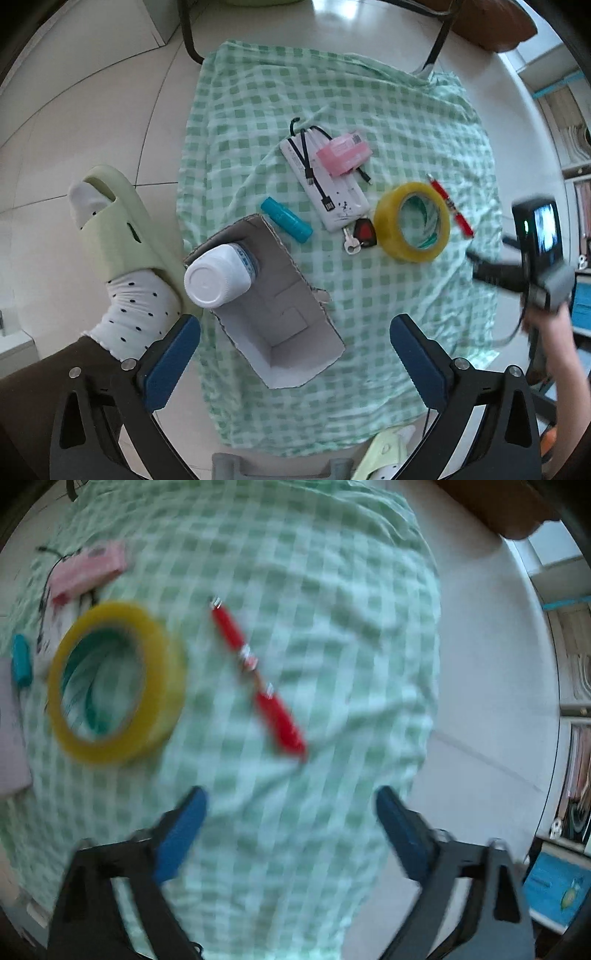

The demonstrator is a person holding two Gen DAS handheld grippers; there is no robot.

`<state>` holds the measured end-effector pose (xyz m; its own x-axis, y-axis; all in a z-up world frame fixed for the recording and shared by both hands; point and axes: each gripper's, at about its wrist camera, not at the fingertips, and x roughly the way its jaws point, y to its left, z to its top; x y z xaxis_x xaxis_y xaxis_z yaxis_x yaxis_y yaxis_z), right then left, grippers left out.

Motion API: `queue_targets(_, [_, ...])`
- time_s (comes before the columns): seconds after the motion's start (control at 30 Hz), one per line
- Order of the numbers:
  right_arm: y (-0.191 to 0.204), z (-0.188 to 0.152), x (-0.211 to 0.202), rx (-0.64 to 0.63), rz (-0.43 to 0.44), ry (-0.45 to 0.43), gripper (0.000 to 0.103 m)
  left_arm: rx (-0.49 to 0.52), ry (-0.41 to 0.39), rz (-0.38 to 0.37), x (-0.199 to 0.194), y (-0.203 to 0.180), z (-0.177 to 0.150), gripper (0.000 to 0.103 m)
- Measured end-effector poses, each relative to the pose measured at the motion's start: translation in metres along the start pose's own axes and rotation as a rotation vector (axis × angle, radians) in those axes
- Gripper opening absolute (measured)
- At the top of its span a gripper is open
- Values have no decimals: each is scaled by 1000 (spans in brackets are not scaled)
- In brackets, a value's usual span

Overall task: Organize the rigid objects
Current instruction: 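Lower the bottle into the cardboard box and open the left gripper, then grasp the red pen with the right gripper and lift it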

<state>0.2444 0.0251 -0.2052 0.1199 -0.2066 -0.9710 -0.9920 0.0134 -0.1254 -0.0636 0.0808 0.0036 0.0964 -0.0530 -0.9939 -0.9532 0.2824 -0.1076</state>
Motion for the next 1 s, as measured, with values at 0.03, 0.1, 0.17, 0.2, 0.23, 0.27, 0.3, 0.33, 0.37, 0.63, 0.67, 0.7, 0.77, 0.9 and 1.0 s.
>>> queue_targets(0.03, [-2, 9, 7, -15, 10, 13, 70, 3, 5, -2, 1, -2, 0, 103])
queue_targets(0.1, [-3, 25, 22, -36, 24, 45, 53, 16, 21, -22, 2, -5, 1, 103])
queue_targets(0.17, [-4, 37, 33, -47, 28, 56, 50, 30, 40, -40, 5, -6, 3, 103])
queue_targets(0.2, [-4, 42, 38, -45, 28, 48, 50, 38, 49, -39, 6, -7, 4, 103])
queue_targets(0.23, [-4, 47, 40, -37, 40, 36, 50, 43, 53, -37, 7, -6, 5, 103])
queue_targets(0.27, [-3, 53, 40, -30, 57, 28, 50, 44, 52, -34, 7, -7, 6, 103])
queue_targets(0.3, [-1, 61, 39, -24, 61, 21, 50, 43, 50, -33, 8, -8, 7, 103])
queue_targets(0.33, [1, 68, 37, -20, 59, 8, 50, 42, 48, -34, 8, -8, 7, 103])
queue_targets(0.37, [1, 73, 36, -13, 71, 8, 47, 40, 47, -31, 9, -9, 7, 103])
queue_targets(0.63, [-23, 37, 22, 305, 379, 123, 16, 30, 8, 127, 8, -34, 10, 103])
queue_targets(0.67, [-22, 27, 17, 329, 418, 118, 16, 23, 6, 112, 6, -37, 9, 103])
queue_targets(0.7, [-20, 16, 11, 344, 450, 111, 16, 19, 3, 100, 5, -39, 8, 103])
queue_targets(0.77, [-15, -4, 0, 379, 499, 110, 16, 22, -5, 76, 1, -44, 4, 103])
queue_targets(0.9, [3, -44, -33, 486, 644, 29, 16, 15, 28, -1, 1, -39, -5, 103])
queue_targets(1.0, [40, -82, -66, 518, 738, -36, 16, -26, 79, -119, 5, -32, -12, 103])
